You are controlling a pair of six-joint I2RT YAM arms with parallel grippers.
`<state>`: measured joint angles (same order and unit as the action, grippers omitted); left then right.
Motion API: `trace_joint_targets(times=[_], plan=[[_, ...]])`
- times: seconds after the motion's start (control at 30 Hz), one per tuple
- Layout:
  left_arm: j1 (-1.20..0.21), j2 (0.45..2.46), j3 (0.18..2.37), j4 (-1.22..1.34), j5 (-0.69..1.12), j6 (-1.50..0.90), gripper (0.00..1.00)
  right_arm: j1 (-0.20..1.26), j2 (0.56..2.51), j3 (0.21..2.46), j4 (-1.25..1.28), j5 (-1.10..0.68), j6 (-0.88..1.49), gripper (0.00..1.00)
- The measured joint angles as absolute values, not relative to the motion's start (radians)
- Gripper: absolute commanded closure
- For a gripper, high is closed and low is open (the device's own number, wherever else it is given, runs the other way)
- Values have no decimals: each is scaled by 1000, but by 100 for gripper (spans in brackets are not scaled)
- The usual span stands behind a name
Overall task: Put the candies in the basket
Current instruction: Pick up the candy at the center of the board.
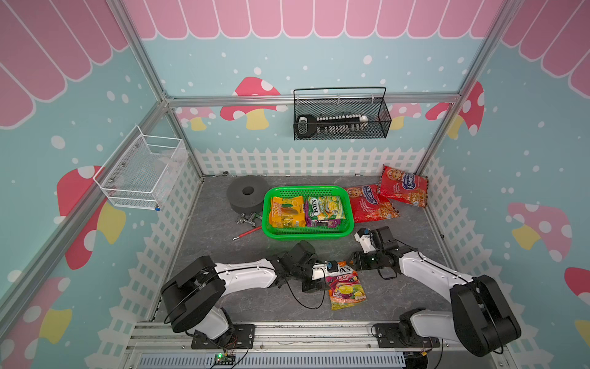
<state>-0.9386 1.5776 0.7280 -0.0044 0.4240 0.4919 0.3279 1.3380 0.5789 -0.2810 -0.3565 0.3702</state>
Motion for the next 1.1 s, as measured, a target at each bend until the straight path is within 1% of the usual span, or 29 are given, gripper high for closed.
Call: trace_joint_targets(times=[0.07, 0.17, 0.3, 0.33, 0.43, 0.73, 0.87, 0.93, 1.1], plan=[[-957, 1609, 730, -7, 395, 509, 45, 328, 1370, 579, -267, -368, 361, 36], [-976, 1629, 731, -11, 374, 529, 45, 327, 1392, 582, -229, -401, 348, 40], [-986, 1646, 748, -10, 353, 545, 46, 327, 1415, 582, -206, -458, 327, 51], [-986, 1654, 755, -10, 347, 547, 47, 327, 1420, 582, -205, -469, 323, 51], [-988, 1675, 770, -10, 328, 554, 47, 327, 1431, 582, -202, -496, 311, 57], [-992, 1678, 771, -18, 299, 569, 48, 317, 1453, 582, -186, -544, 241, 79], [-995, 1675, 771, -18, 274, 584, 48, 316, 1445, 582, -172, -579, 214, 94], [-997, 1672, 771, -19, 260, 589, 48, 316, 1428, 579, -156, -606, 207, 99], [-993, 1642, 771, -33, 235, 579, 48, 316, 1378, 575, -127, -670, 197, 100]])
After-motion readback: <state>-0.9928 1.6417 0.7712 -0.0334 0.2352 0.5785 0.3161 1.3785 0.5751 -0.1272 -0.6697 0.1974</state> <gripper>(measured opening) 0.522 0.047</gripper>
